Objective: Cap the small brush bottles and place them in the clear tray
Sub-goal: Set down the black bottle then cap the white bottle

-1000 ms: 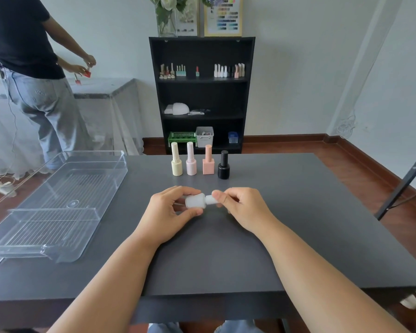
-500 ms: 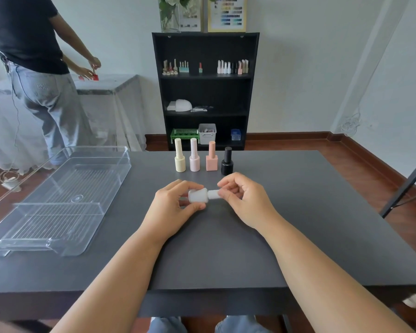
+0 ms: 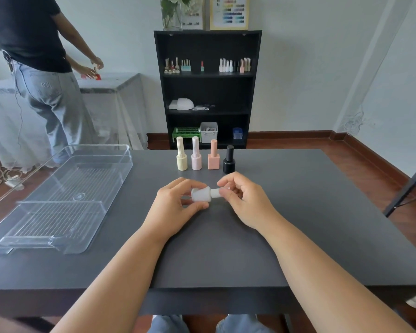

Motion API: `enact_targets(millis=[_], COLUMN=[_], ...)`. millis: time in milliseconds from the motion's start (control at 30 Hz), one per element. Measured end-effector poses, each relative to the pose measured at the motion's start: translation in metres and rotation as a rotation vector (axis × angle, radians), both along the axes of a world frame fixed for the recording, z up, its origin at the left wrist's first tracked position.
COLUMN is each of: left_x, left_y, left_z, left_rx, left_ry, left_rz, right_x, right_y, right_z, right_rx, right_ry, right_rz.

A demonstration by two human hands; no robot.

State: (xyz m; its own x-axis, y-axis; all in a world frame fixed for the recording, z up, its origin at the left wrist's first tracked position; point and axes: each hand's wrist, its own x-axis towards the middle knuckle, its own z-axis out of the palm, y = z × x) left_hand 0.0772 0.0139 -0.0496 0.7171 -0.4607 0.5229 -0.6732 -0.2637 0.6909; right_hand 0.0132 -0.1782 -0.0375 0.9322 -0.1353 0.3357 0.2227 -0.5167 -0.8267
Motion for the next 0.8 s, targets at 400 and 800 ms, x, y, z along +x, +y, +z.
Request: enact_targets(millis=[400, 800], left_x=[-0.0014, -0.0017], left_y=[-0.0004, -0.0023], left_z=[0.0015, -0.0043], left_rx=[-0.032, 0.103], left_ry=[-0.021, -0.124], left_rz=[0.002, 0.069], right_x=[-0.0002, 0.0033], right_y=[0.0027, 0.0031], right_z=[0.0008, 0.0018], right_rx=[0.323, -0.192], right_ry=[0.045, -0.006], right_rz=[0.08, -0.071])
